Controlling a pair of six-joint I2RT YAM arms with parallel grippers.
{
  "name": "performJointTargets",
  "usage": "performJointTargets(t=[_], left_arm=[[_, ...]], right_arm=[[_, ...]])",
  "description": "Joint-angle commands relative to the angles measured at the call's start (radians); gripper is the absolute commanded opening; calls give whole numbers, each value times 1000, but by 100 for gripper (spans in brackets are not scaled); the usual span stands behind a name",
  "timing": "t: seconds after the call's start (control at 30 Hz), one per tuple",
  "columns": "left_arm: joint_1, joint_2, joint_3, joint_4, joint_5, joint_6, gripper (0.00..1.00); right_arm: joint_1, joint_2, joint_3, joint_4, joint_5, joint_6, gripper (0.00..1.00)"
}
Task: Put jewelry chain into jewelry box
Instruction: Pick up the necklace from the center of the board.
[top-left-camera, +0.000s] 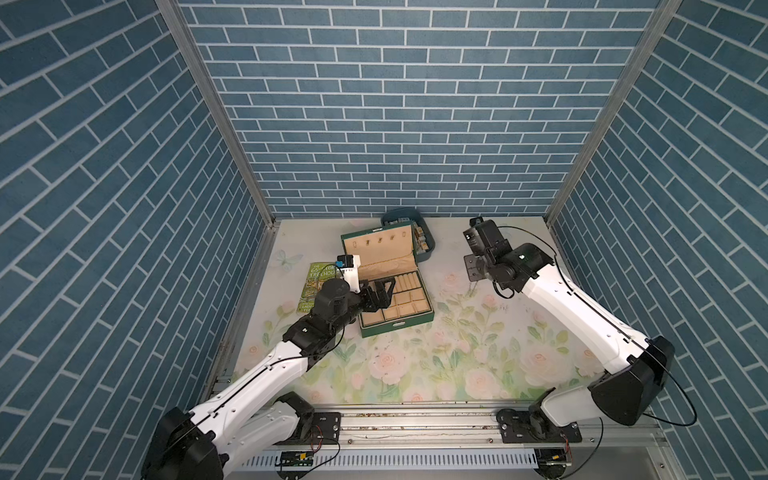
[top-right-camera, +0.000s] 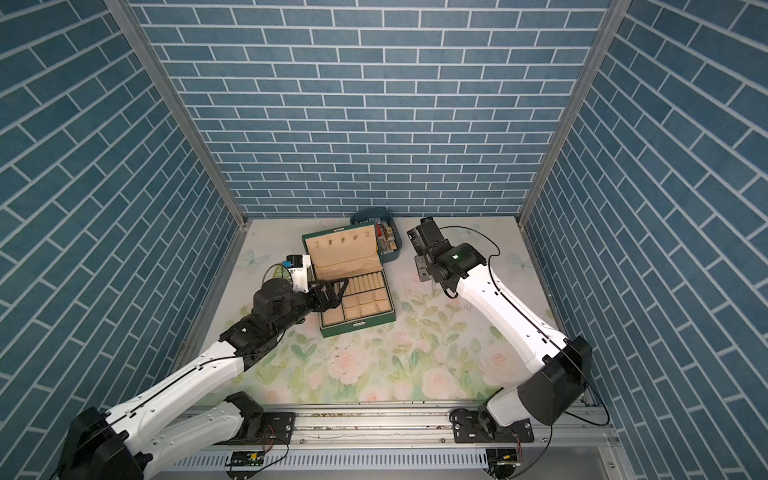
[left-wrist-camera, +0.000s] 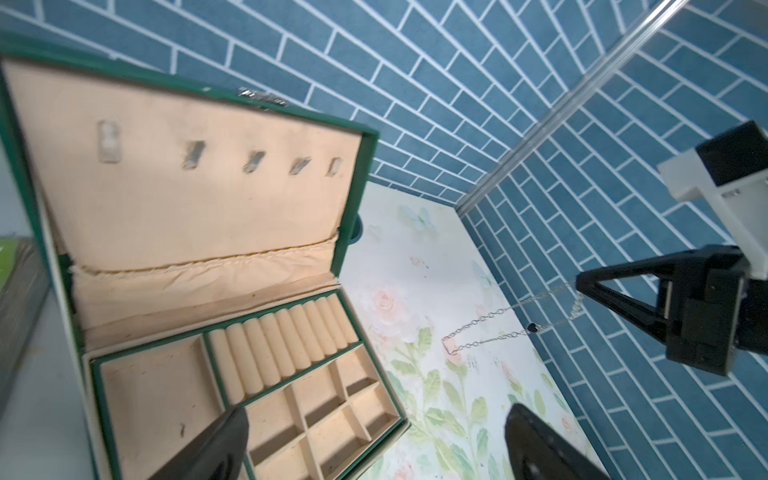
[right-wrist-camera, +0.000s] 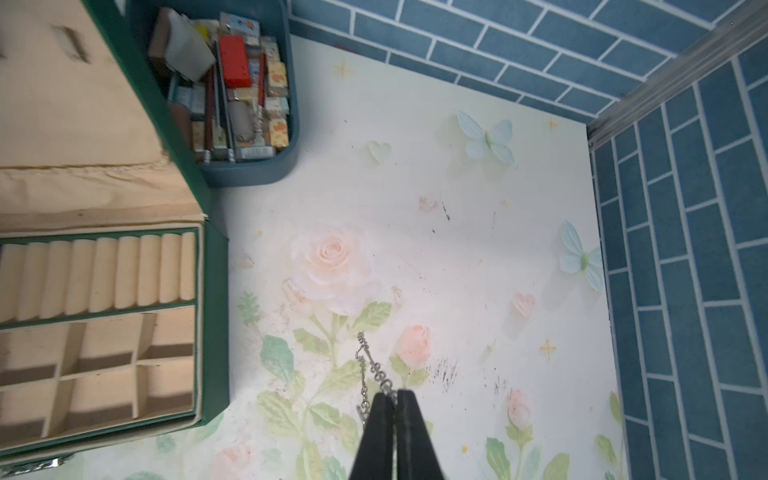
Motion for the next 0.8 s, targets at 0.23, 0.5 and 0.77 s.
performJointTargets(t=[0.23,0.5,0.77], left_arm=[[-16,-59,-14,235,111,99,100],[-22,-65,-86,426,204,217,100],[-70,36,-101,601,406,242,100]], right_arm=[[44,-48,157,-22,-25,-107,0],[53,-111,182,51,-146,-182,0],[53,-189,146,142,-277,-223,0]])
